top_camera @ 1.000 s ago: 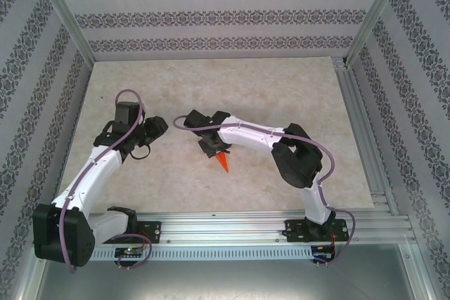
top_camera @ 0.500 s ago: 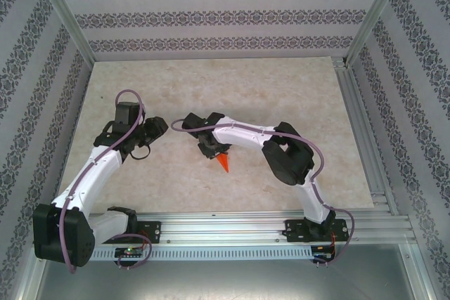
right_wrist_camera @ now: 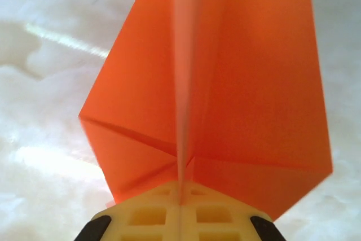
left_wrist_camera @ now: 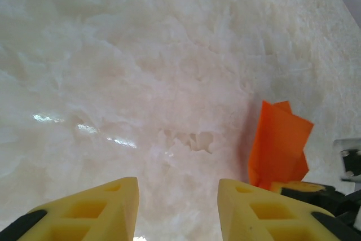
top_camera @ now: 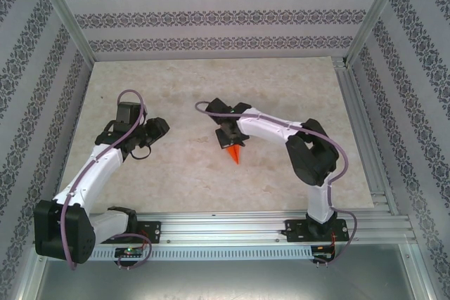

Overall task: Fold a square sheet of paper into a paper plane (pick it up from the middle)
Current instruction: Move the paper plane to the top-center of the table, then reset both arms

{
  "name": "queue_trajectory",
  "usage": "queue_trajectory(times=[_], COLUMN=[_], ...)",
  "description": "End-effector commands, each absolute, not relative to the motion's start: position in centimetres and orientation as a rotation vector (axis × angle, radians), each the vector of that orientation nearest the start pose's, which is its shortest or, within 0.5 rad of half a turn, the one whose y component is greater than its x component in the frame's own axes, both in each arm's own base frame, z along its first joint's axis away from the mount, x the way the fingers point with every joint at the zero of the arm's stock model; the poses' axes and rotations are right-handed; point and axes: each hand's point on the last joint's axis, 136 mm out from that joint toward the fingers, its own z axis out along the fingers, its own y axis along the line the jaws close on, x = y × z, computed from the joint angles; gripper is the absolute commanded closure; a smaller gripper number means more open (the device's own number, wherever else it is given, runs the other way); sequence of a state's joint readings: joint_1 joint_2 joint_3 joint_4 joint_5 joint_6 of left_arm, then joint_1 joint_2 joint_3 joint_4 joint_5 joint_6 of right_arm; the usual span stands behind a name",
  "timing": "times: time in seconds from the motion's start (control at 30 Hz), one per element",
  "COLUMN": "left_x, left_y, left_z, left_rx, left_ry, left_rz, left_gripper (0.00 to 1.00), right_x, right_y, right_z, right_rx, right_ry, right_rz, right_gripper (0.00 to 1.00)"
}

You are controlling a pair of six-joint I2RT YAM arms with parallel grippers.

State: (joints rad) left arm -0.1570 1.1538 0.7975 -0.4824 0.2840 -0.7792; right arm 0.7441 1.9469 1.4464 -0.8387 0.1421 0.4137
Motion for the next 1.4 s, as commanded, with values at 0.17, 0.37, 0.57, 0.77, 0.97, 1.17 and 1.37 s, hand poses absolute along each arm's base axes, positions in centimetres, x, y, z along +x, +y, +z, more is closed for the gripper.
queue_trajectory(times=[0.17, 0.37, 0.57, 0.77, 0.97, 1.17, 1.37], left_x=[32.2, 32.3, 32.3, 32.4, 32.8, 33.7, 34.8], left_y=[-11.5, -12.3, -12.4, -11.9, -9.5, -4.3, -0.6], left_z=[16.6, 16.9, 17.7, 18.9, 19.7, 19.8, 16.1], left_rx=[-0.540, -0.498, -0.452, -0.397, -0.350, -0.357, -0.223], left_ry=[2.387, 2.374, 2.351, 2.320, 2.237, 2.079, 2.075], left_rz=[-0.894, -0.939, -0.938, -0.873, -0.633, -0.255, 0.140], left_gripper=[0.52, 0.51, 0.46, 0.36, 0.00, 0.00, 0.00], right_x=[36.3, 37.1, 37.5, 37.2, 36.6, 34.8, 34.2], right_y=[23.4, 22.8, 22.3, 20.6, 13.8, 2.9, -4.3], right_z=[5.2, 4.0, 6.3, 12.6, 20.2, 21.3, 16.0], right_rx=[-0.197, -0.205, -0.221, -0.226, -0.106, 0.204, 0.354], right_ry=[2.839, 2.864, 2.834, 2.709, 2.410, 2.162, 2.034], right_rz=[0.238, 0.215, 0.205, 0.160, -0.063, -0.270, -0.330], right_gripper=[0.92, 0.89, 0.73, 0.67, 0.52, 0.10, 0.02])
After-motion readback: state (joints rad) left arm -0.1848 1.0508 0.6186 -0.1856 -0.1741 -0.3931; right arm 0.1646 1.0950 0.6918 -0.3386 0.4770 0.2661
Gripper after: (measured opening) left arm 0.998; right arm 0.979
